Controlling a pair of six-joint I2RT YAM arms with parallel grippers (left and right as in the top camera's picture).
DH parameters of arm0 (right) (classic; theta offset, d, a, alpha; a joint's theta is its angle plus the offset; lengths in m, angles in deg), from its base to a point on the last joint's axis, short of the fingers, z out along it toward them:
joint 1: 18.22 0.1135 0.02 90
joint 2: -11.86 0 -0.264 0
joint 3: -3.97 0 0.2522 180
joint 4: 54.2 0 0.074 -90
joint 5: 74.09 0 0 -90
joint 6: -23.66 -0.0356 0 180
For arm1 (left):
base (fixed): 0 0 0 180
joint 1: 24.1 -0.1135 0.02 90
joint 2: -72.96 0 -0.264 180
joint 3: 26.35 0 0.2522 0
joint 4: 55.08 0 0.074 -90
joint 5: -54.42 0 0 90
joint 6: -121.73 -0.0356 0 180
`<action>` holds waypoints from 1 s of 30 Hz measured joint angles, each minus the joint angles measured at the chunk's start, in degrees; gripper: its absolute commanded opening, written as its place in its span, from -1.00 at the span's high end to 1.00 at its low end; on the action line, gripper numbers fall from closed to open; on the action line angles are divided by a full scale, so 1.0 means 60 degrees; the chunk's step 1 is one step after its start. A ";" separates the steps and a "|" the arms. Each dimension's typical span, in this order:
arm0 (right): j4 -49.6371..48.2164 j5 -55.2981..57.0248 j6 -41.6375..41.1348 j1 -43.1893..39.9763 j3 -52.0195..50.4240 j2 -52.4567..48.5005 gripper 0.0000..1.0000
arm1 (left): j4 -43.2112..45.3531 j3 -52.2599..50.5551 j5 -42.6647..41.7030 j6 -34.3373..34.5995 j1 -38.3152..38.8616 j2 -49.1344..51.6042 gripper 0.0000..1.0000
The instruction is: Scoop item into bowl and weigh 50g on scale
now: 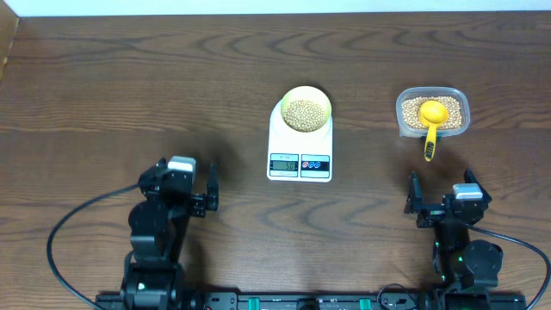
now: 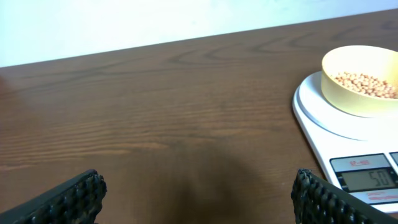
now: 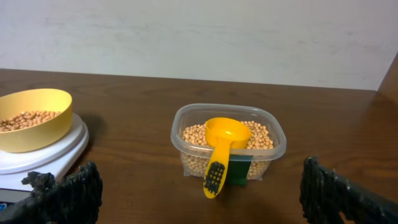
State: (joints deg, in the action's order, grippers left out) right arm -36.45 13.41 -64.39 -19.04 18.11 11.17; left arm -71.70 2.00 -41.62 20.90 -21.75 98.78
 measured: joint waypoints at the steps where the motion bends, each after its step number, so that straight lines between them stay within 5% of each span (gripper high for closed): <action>1: -0.0004 0.0000 0.0000 0.0000 0.0000 0.0004 -0.98 | 0.0000 -0.0193 0.0007 0.0018 0.0000 -0.0288 -0.95; 30: 0.0000 0.0000 0.0000 0.0000 0.0000 0.0004 -0.99 | 0.0044 -0.2160 0.0535 0.0557 0.0000 -0.4095 -0.95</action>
State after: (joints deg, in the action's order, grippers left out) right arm -36.45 13.41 -64.39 -19.04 18.11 11.20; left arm -71.44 -10.96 -38.41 24.25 -21.75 74.22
